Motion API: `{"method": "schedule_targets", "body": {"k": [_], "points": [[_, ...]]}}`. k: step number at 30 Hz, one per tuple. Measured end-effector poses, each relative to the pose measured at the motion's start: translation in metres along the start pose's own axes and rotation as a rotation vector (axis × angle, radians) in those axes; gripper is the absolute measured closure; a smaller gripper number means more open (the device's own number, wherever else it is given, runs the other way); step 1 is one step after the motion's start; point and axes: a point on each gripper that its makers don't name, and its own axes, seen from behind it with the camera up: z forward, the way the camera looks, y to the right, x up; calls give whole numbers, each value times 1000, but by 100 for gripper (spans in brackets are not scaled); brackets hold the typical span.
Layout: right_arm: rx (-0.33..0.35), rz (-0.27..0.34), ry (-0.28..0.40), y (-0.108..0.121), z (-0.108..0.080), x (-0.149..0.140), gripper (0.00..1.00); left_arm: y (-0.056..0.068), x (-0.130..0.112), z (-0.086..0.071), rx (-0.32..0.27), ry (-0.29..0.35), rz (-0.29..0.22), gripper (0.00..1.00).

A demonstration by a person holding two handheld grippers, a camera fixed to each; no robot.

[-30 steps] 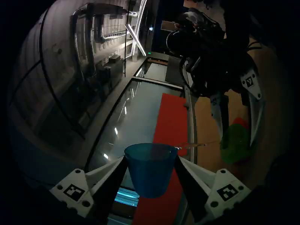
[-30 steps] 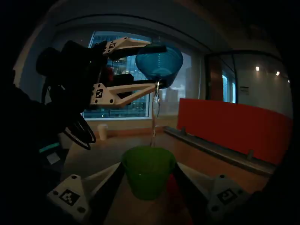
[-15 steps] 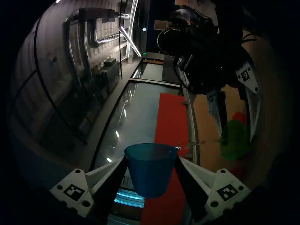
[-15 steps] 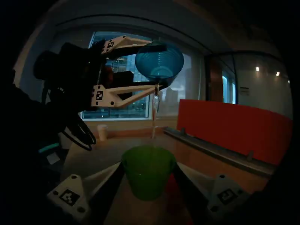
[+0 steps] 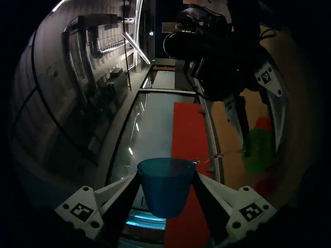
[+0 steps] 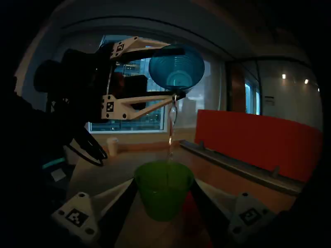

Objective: Pour water

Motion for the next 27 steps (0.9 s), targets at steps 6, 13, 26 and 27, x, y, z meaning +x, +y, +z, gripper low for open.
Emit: {"method": "schedule_targets", "body": {"k": [6,13,26,27], "points": [[-4,0,-1,2,0,0,9,-1,1,0,4,-2,36,14],[-6,0,2,3,-1,2,9,-4,5,-3,-1,-5,81,14],[-9,5,7,5,-1,2,10,-2,7,-3,5,-10,174,14],[-10,6,8,5,-1,2,10,-2,7,-3,5,-10,175,14]]}}
